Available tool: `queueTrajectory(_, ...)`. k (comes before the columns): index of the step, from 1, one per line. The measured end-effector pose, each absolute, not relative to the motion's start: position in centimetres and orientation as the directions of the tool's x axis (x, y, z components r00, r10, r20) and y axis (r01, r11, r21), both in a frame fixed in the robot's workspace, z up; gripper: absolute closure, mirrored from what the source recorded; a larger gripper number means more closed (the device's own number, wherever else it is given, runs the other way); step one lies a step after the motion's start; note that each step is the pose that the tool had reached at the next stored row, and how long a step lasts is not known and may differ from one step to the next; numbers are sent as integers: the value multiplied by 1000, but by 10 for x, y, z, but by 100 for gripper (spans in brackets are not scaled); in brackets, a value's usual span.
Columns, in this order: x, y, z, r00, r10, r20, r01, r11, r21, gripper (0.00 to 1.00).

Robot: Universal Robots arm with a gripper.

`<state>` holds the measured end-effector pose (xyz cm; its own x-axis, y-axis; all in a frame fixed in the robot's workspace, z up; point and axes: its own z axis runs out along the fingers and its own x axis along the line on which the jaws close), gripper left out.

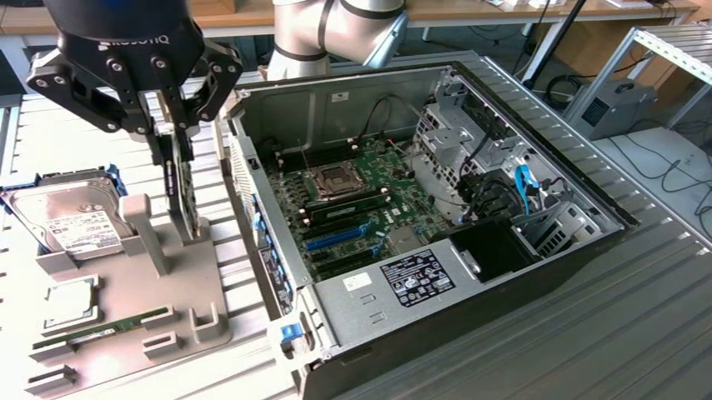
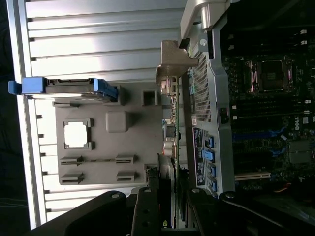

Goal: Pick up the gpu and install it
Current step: 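Pick up the gpu and move the gpu toward the slot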

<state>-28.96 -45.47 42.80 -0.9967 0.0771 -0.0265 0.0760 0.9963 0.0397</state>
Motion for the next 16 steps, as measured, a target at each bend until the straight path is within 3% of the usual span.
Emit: queueTrajectory(16,-288,-455,425,-997,77,-26,76,996,40,74)
